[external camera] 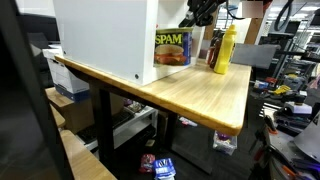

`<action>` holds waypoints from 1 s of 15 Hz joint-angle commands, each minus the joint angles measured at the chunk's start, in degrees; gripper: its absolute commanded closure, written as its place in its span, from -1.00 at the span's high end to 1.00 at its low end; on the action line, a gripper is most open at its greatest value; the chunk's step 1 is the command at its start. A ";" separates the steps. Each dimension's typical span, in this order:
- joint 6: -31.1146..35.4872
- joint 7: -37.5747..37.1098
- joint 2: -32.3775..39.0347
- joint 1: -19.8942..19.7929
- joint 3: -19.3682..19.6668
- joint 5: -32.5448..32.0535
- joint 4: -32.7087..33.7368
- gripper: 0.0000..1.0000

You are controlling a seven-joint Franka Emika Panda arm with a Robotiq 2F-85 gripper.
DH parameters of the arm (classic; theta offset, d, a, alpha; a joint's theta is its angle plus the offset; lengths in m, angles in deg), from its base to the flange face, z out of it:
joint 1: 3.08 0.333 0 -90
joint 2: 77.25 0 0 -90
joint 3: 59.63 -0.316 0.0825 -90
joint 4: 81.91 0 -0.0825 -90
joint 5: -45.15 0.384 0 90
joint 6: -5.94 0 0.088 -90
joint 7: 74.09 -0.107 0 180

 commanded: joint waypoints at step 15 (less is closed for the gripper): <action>-10.45 -2.52 -9.37 -9.91 3.48 -4.85 -7.04 -0.99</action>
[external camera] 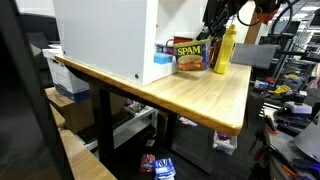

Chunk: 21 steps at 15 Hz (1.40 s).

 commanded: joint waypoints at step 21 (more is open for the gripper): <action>-11.50 -7.19 -10.28 -7.58 0.50 -11.64 -3.52 -0.99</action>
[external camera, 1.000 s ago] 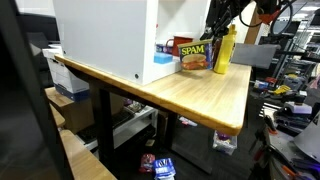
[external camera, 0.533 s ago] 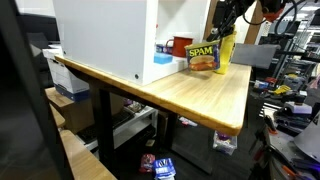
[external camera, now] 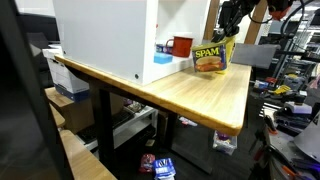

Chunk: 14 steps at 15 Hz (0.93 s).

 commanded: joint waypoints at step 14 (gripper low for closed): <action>-1.94 -10.94 -7.31 -1.10 0.09 -1.72 -3.31 -0.99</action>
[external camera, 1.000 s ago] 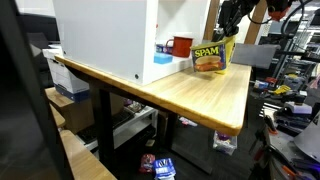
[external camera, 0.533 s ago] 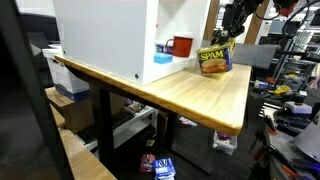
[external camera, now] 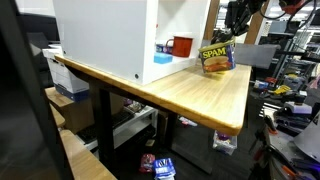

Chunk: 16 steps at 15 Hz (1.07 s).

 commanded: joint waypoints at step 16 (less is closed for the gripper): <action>14.49 5.47 0.31 3.49 1.38 10.78 -3.36 -0.99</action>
